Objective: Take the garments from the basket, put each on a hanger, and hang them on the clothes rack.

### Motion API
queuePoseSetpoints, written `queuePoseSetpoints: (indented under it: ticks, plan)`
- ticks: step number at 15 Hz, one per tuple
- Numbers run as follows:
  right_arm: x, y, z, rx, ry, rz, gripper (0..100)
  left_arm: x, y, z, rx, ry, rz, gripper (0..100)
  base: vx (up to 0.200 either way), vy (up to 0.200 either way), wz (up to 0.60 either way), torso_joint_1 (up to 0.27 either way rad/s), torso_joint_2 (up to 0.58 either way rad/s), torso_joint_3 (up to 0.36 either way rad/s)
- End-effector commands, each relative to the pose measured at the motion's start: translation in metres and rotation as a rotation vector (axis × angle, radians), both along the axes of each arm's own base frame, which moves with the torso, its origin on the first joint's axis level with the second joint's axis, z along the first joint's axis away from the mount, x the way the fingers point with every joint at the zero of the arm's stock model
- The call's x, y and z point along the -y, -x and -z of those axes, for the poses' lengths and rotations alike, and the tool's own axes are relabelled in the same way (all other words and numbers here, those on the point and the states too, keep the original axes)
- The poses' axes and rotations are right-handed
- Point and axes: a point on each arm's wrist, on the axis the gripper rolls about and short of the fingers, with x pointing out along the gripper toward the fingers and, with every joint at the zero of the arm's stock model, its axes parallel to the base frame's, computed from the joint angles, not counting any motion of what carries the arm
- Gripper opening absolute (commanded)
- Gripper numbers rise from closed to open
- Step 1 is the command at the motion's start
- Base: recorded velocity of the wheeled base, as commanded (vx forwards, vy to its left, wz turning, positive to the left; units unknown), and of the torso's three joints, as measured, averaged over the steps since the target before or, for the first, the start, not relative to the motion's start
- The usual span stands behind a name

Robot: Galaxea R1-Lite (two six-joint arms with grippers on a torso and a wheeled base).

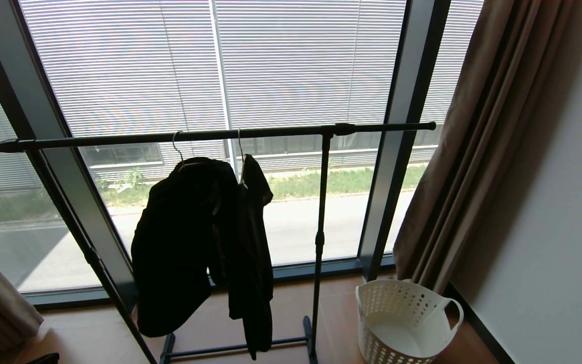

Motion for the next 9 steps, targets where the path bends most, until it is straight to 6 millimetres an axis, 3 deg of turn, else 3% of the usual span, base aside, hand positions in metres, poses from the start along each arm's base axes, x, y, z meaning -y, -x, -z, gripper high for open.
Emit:
queuePoseSetpoints:
  ticks: [1, 5, 9]
  plan:
    - [0.01, 0.036, 0.031, 0.113, -0.051, 0.244, 100, -0.011, 0.039, 0.02, 0.111, -0.031, -0.015, 100, 0.0, 0.0, 0.0, 0.0, 0.0, 0.0]
    - [0.009, 0.042, 0.032, 0.169, -0.188, 0.297, 100, -0.012, 0.044, 0.022, 0.155, -0.028, -0.145, 100, 0.0, 0.0, 0.0, 0.0, 0.0, 0.0]
    - [0.008, 0.05, 0.034, 0.268, -0.204, 0.354, 100, -0.01, 0.047, 0.022, 0.187, -0.039, -0.277, 100, 0.0, 0.0, 0.0, 0.0, 0.0, 0.0]
